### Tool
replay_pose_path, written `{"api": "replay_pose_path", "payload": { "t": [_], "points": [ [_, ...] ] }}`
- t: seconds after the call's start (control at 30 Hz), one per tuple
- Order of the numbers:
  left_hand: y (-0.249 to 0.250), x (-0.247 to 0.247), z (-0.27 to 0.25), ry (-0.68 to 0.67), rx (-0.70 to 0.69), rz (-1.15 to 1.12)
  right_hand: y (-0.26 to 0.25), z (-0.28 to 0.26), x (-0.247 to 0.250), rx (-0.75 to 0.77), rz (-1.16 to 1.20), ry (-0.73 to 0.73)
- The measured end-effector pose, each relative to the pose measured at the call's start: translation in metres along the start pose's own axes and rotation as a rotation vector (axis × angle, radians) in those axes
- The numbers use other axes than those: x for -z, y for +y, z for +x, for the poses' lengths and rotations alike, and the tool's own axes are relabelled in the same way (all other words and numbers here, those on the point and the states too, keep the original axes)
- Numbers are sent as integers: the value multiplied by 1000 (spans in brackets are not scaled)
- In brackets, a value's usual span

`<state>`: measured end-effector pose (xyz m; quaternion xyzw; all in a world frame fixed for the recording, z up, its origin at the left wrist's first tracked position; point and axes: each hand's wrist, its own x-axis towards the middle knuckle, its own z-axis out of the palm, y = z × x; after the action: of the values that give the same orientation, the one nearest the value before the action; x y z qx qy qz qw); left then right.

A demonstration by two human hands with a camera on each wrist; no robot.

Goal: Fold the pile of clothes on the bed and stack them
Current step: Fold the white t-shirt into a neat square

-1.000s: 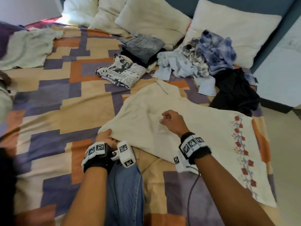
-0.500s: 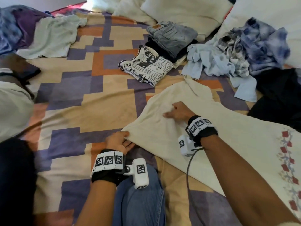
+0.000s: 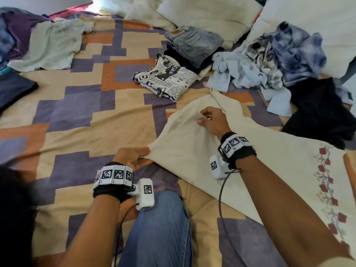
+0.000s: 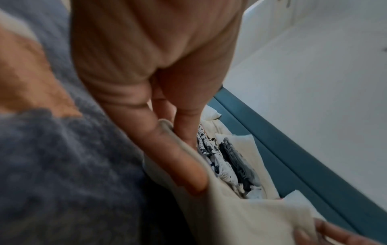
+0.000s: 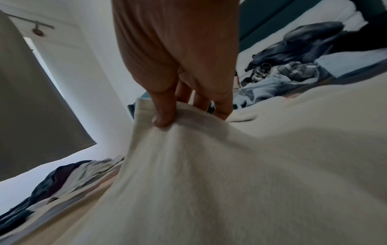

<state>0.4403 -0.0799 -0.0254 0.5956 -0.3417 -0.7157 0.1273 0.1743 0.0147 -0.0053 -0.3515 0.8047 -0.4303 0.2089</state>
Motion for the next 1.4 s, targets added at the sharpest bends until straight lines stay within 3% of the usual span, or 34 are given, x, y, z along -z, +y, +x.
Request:
{"api": "replay_pose_path", "payload": {
  "t": [0.17, 0.27, 0.33, 0.43, 0.57, 0.7, 0.83, 1.0, 1.07, 1.2, 1.27, 1.4],
  "points": [
    [7, 9, 8, -35, -48, 153, -9, -56, 12, 155, 24, 19],
    [7, 14, 12, -78, -44, 221, 7, -112, 15, 287, -158, 30],
    [4, 15, 14, -94, -52, 233, 28, -147, 9, 257, -237, 36],
    [-3, 17, 15, -100, -68, 200, 57, -184, -4, 96, -192, 66],
    [-8, 23, 14, -117, -78, 141, 61, -204, -15, -25, -137, 154],
    [-13, 28, 14, -75, -114, 88, 55, -203, -13, -97, -98, 211],
    [-15, 26, 18, -39, -114, 67, 50, -203, -5, -132, -114, 109],
    [-9, 17, 19, 16, -122, 200, 32, -160, 15, -214, -37, 365],
    [-4, 12, 17, 32, -151, 299, 25, -133, 15, -299, -60, 289],
    [6, 5, 12, 15, -50, 441, 26, -91, -1, -532, -172, 50],
    [7, 6, 11, 34, -76, 441, 39, -83, -3, -555, -79, 140],
    [-1, 9, 10, 1, -67, 262, 75, -91, 6, -661, 374, 494]
  ]
}}
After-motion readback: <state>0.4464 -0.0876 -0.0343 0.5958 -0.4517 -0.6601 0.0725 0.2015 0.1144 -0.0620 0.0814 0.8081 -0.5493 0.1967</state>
